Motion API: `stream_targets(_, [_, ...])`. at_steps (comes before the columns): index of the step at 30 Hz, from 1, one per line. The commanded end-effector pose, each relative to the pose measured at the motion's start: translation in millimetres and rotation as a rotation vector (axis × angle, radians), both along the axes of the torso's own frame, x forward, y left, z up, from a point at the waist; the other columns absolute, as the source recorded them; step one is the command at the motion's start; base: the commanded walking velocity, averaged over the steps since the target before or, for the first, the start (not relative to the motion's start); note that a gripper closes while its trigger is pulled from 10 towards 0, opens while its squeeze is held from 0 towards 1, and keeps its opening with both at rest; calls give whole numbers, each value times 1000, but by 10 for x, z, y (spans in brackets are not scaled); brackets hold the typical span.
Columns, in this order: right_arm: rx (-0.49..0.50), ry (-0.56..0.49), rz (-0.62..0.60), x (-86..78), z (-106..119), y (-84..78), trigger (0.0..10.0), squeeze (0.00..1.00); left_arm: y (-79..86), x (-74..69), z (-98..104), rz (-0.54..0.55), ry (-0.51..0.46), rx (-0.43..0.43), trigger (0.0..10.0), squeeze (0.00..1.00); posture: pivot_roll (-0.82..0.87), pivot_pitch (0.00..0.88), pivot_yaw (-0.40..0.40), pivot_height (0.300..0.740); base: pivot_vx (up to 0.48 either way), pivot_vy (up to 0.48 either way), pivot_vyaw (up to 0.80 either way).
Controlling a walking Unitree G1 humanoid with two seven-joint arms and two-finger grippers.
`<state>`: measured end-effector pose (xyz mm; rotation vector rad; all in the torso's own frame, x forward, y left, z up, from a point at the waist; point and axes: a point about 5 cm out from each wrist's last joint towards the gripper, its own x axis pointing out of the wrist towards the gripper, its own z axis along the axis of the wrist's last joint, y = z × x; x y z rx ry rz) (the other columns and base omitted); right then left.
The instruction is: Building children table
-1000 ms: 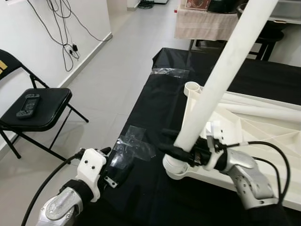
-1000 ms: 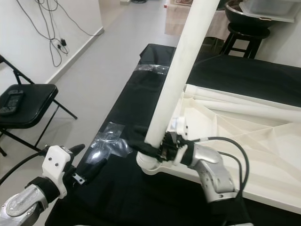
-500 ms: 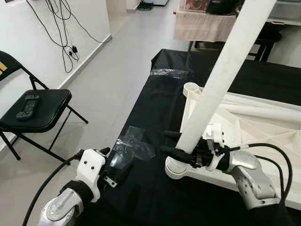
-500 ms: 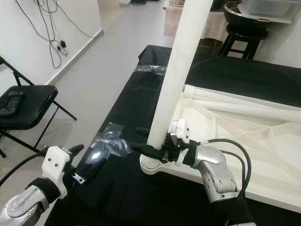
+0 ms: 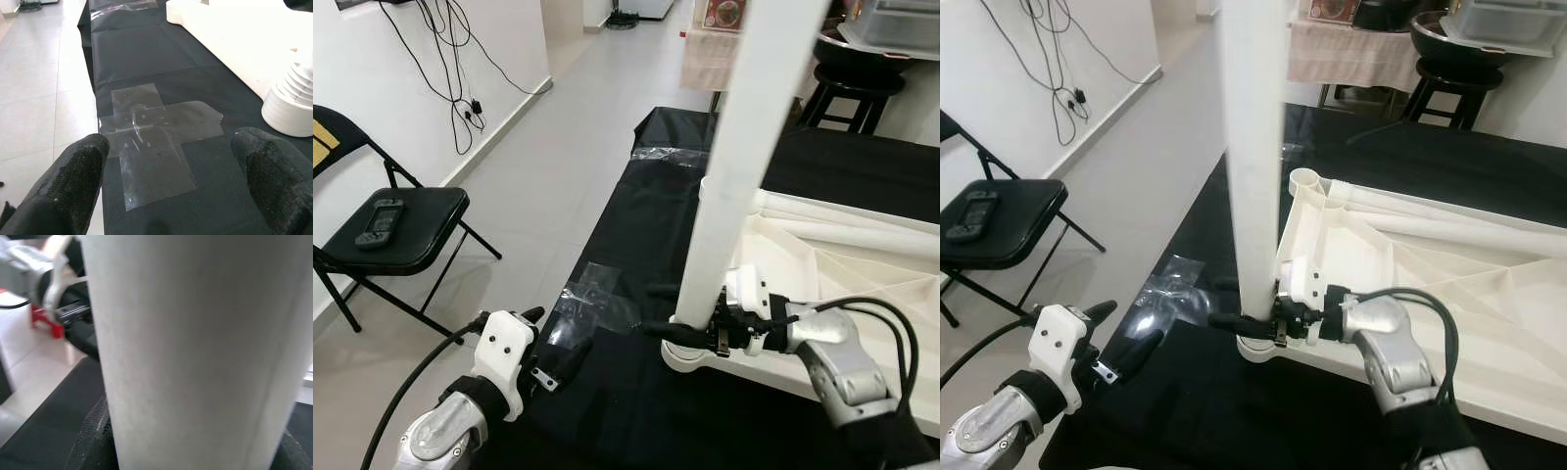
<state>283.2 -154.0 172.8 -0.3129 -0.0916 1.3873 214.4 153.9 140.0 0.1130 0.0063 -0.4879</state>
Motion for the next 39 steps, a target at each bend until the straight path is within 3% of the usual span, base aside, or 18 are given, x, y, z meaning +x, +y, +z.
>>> stream_targets(1, [-44,107,24,-50,-205,-8,10000,0,7,-16,-27,-1,12,18,10000,0,135,192,-9,740,0,0,0])
stream_targets(4, [-38,138,87,-5,-155,2,10000,0,5,-30,-26,3,14,17,10000,0,147,202,-17,740,0,0,0])
stream_targets(15, [-6,153,136,201,-40,24,10000,0,4,-67,-2,10,12,22,10000,0,166,224,-19,740,0,0,0])
stream_targets(22, [41,177,121,247,-54,21,10000,0,1,-111,7,12,19,26,10000,0,170,235,-18,740,0,0,0])
stream_targets(25, [63,177,63,277,-94,-19,10000,0,4,-124,12,11,22,31,10000,0,173,243,-17,740,0,0,0])
stream_targets(39, [90,137,-99,115,-241,-102,10000,0,15,-145,26,12,29,44,10000,0,161,254,-18,740,0,0,0])
